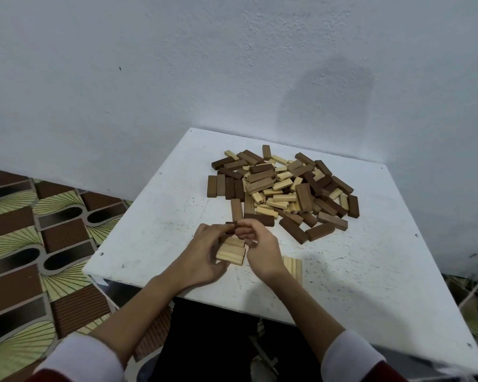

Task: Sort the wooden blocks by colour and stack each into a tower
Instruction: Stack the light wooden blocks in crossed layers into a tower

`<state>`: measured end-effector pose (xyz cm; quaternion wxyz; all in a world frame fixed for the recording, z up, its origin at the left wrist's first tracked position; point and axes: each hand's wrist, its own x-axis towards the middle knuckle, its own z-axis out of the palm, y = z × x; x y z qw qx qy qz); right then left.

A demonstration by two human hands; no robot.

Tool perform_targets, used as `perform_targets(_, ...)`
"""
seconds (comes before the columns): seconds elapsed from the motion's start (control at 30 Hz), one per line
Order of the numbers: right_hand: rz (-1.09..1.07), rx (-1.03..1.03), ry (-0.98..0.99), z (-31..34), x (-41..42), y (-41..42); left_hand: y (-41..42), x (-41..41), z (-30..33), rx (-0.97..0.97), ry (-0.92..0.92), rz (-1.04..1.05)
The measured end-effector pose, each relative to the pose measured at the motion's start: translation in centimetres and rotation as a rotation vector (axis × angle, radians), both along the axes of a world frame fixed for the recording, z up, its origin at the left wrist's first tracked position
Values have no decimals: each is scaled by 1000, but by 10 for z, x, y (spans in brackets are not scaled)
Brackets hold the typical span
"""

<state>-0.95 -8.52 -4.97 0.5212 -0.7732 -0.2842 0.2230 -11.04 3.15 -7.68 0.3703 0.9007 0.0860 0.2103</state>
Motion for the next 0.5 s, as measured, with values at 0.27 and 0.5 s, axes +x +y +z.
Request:
perform_targets(0.27,-105,21,-137,-13,-12,-2,1,-3,-5,33,-21,17)
perform_targets(0.5,-166,12,-250,-24,-27,-7,1,-3,-7,15,15,39)
